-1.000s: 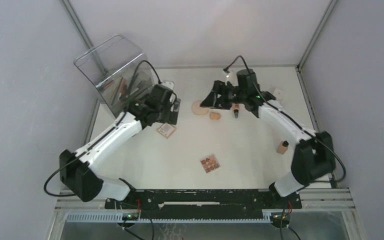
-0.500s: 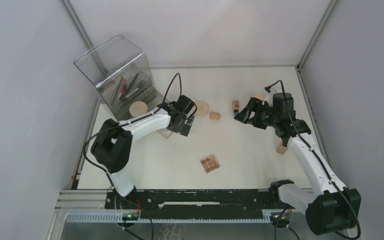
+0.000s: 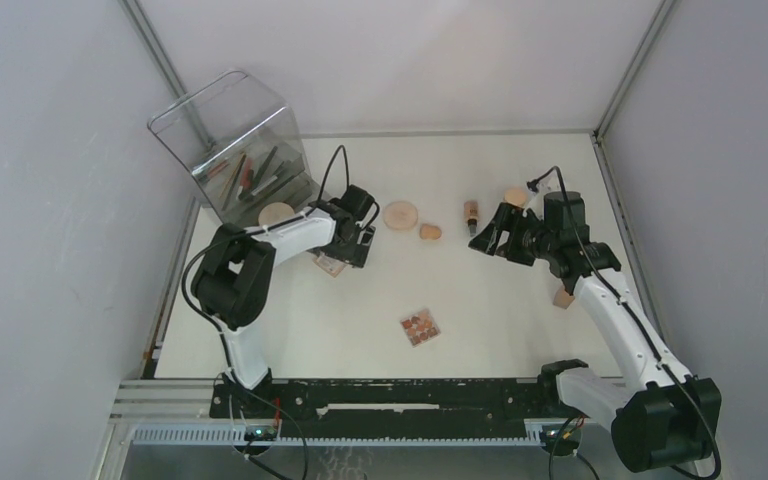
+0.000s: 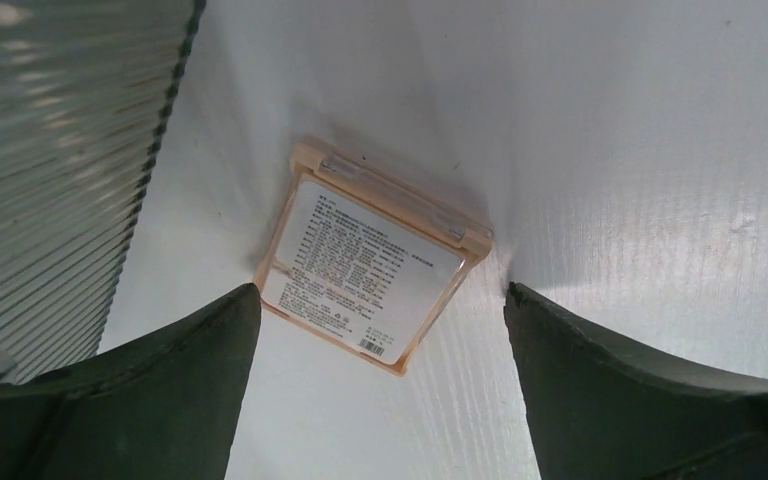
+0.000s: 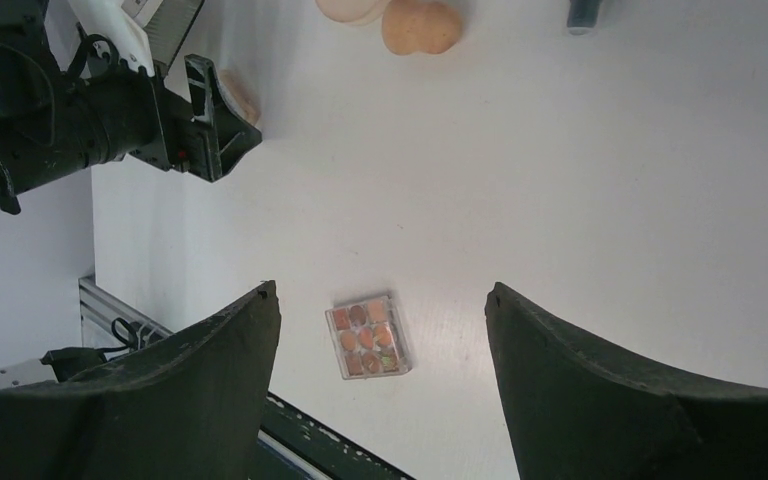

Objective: Organize the makeup
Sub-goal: Pick up the makeup from the center of the board.

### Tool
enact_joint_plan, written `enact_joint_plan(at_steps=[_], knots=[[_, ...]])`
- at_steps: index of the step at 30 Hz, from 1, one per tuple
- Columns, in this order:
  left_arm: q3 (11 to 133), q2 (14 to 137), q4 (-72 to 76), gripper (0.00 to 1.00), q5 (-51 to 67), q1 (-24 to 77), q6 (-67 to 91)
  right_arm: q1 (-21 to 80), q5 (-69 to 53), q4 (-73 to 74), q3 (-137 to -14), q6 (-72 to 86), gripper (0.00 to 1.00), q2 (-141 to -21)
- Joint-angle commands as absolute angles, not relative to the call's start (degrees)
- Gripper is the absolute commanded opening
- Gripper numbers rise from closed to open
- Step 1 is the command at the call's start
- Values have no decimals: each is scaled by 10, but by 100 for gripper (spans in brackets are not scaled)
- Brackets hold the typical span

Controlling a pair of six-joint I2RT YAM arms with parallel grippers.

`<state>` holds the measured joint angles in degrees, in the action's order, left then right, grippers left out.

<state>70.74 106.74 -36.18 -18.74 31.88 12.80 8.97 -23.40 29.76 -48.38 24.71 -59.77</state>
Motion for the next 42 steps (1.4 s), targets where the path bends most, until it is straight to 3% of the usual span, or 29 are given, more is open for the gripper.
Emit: enact_joint_plan(at_steps=[1,15,20,27,31,37,42], knots=[[729,1075,-356,94,-149,313,95,87,-253,272,-482,245,82,-600],[717,1073,-335,90,-2,351,117,87,-259,258,-482,260,82,-609],[729,1053,-343,91,-36,387,130,88,-263,252,-482,265,82,-612],[715,1007,-345,93,-142,328,163,88,-254,269,-480,249,82,-610],[711,994,-353,91,-214,345,283,88,-255,258,-472,253,82,-612],[709,982,-414,92,-367,413,619,90,-274,244,-470,261,82,-626],[792,1050,-579,98,-438,417,838,95,-280,268,-476,242,82,-618]])
